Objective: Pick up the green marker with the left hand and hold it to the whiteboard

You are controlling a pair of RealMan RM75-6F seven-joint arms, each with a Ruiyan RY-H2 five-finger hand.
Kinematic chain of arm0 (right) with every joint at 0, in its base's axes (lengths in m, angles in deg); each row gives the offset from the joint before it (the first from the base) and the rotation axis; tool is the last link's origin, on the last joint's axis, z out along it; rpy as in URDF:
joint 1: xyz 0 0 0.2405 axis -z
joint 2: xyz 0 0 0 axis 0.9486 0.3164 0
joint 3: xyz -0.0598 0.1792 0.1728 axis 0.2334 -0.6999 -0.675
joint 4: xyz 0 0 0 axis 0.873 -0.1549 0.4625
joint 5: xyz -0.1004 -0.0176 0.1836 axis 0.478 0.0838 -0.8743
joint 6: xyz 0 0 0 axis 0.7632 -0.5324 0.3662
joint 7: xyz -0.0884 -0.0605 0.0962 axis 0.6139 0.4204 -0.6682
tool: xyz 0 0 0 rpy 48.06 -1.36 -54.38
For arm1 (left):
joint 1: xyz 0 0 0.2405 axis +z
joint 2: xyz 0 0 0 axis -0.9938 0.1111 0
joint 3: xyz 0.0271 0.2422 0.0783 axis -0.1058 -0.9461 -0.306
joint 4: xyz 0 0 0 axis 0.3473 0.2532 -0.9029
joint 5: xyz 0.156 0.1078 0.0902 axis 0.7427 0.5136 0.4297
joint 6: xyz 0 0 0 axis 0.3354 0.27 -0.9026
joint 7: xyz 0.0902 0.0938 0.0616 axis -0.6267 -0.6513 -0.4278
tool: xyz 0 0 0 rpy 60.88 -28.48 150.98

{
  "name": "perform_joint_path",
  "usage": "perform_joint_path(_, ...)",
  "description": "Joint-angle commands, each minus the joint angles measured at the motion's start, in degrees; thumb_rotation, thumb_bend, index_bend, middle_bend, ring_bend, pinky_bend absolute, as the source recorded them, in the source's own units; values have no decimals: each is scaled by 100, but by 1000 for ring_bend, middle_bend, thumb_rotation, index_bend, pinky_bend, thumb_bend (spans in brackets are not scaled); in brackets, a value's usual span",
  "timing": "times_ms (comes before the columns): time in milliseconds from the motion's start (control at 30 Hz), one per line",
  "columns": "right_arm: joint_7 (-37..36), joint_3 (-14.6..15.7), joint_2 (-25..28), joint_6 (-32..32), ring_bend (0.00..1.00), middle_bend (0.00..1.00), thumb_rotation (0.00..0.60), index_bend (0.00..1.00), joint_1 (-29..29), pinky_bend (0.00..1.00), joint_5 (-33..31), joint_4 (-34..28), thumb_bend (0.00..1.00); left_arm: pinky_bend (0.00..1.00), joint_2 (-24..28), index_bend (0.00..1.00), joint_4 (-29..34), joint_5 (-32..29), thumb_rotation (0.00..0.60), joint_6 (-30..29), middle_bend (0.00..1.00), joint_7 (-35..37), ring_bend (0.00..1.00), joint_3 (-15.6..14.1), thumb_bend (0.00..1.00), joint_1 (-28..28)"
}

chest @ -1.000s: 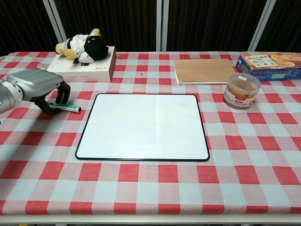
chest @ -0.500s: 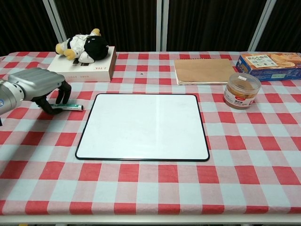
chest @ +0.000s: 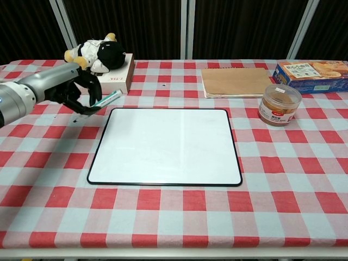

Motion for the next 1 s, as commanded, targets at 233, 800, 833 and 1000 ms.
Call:
perform_joint_path(233,30,17,45,57,0,148,600,58,56,0,5,-61,270,911,-679,627,-167,590,600,-298,616,2639,842,350,396,-49)
perform_joint_path(800,15,22,11,-31,0,149,600,58,43,0,-26,-37,269,861,-1747,626,-2537,1844,600,-1406,614,2518,830,-630,398,-86)
perform_joint_path(833,6,25,6,-33,0,149,600,58,45,0,-26,-30,269,861,-1802,626,-2670,1894,600,-1429,614,2485,830,-677,399,-103)
perform_joint_path(1000,-23,26,7,-12,0,149,600,58,68,0,-38,-4,272,859,-2003,625,-3075,2000,600,-1501,614,2485,829,-804,398,-129)
